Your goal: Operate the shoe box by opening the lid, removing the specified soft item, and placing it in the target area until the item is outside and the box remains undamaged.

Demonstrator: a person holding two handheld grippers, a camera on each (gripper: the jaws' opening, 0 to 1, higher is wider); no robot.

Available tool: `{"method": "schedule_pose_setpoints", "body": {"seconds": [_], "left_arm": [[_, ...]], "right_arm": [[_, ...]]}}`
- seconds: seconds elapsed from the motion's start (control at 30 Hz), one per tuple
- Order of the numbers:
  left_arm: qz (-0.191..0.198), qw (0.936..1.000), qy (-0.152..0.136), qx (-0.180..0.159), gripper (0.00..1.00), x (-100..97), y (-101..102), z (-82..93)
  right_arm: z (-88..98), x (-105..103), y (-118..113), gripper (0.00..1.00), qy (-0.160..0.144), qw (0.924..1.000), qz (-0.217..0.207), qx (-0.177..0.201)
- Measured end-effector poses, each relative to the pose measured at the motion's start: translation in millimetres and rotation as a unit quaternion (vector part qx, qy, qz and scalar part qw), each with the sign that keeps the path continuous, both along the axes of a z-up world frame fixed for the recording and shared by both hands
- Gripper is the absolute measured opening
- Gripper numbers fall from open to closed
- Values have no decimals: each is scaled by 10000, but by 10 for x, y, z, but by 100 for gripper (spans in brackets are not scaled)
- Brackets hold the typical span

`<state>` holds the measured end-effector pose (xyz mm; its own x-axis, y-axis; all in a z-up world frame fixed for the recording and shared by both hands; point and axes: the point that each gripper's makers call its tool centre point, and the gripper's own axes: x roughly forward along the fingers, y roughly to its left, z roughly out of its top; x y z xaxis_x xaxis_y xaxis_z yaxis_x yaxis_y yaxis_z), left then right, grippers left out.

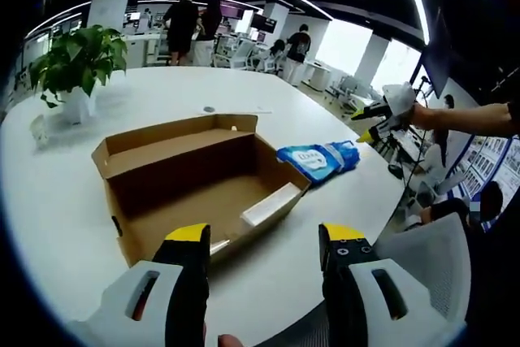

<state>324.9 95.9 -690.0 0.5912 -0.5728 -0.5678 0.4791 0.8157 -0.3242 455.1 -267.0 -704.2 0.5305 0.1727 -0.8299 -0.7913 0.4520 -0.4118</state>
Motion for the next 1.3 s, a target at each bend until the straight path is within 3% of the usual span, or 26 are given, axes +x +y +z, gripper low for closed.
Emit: {"method": "schedule_pose_setpoints", "body": {"seconds": [0.37, 0.77, 1.0, 1.3], "left_arm": [[233, 9997, -13, -55, 55, -18, 294, 15], [471, 9989, -27, -86, 55, -56, 569, 3], [503, 9987, -76, -86, 56, -21, 621, 33], [555, 9984, -106, -81, 56, -20, 700, 43]], "right_arm": [[103, 34, 799, 44, -53, 9971, 752, 119], [-11, -109, 1631, 45, 153, 9878, 1532, 231], [-6, -153, 2003, 45, 232, 9842, 1708, 409], [-101, -242, 2271, 46, 419, 9791, 1938, 446]]}}
